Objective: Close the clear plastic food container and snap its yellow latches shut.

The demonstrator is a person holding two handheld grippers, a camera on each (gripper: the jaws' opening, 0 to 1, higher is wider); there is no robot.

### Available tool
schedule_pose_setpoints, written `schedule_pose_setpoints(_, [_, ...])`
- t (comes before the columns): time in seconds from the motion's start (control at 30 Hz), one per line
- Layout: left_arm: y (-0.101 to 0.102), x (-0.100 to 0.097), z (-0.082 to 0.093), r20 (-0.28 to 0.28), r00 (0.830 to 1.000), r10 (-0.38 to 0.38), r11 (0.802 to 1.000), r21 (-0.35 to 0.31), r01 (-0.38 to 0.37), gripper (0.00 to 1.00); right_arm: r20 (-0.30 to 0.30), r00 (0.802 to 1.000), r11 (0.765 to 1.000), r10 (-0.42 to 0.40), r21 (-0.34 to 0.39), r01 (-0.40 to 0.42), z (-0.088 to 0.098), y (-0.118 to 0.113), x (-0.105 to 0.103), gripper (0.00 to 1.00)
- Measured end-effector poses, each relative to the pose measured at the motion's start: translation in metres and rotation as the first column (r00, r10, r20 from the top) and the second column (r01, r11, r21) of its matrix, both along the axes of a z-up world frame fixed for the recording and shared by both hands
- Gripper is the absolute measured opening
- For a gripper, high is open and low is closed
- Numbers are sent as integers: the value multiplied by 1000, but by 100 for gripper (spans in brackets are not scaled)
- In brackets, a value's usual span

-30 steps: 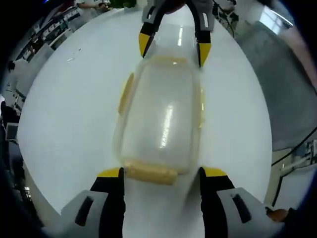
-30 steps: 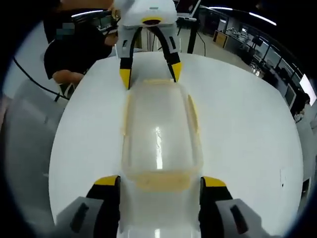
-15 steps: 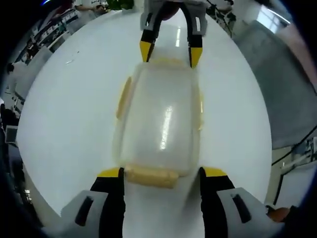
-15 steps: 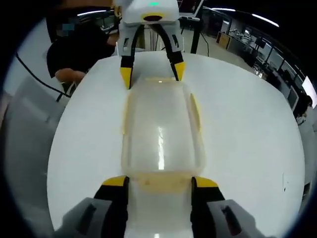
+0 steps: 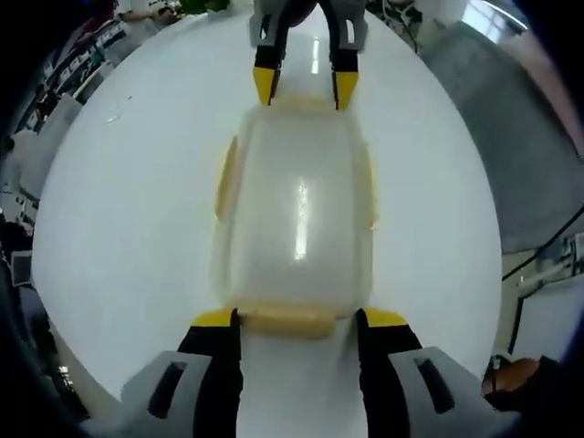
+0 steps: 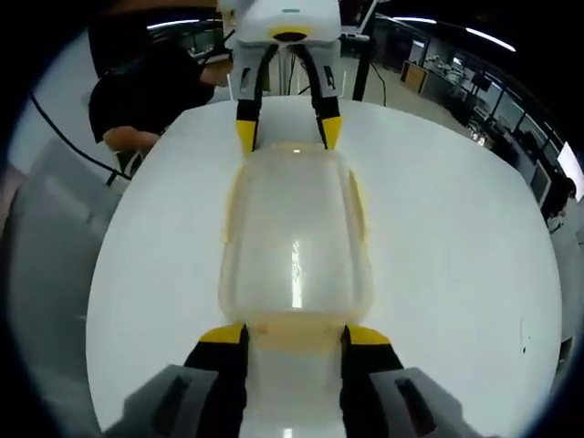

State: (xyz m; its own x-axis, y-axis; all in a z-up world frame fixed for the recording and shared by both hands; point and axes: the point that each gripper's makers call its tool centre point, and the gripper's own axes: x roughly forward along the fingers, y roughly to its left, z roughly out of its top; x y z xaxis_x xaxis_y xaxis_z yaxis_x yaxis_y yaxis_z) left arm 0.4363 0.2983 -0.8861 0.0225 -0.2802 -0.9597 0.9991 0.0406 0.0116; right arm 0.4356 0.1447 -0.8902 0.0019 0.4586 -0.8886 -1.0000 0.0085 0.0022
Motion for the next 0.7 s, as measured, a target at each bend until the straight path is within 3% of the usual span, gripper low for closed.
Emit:
schedule_pose_setpoints(0.1, [4, 2, 1, 5, 999, -43, 997, 59, 43, 38, 1, 1000, 1000, 9, -11, -9, 0, -1, -1, 37])
schedule_pose_setpoints(0.13, [2, 2, 1, -5, 1000, -13, 999, 50, 14, 38, 2, 1000, 1000, 10, -8, -10, 0, 0, 0, 37])
schedule_pose_setpoints(0.7, [4, 3, 1, 3, 1000, -22, 995, 92, 22, 37, 7, 1000, 1000, -11, -15, 12, 1, 1, -6, 36])
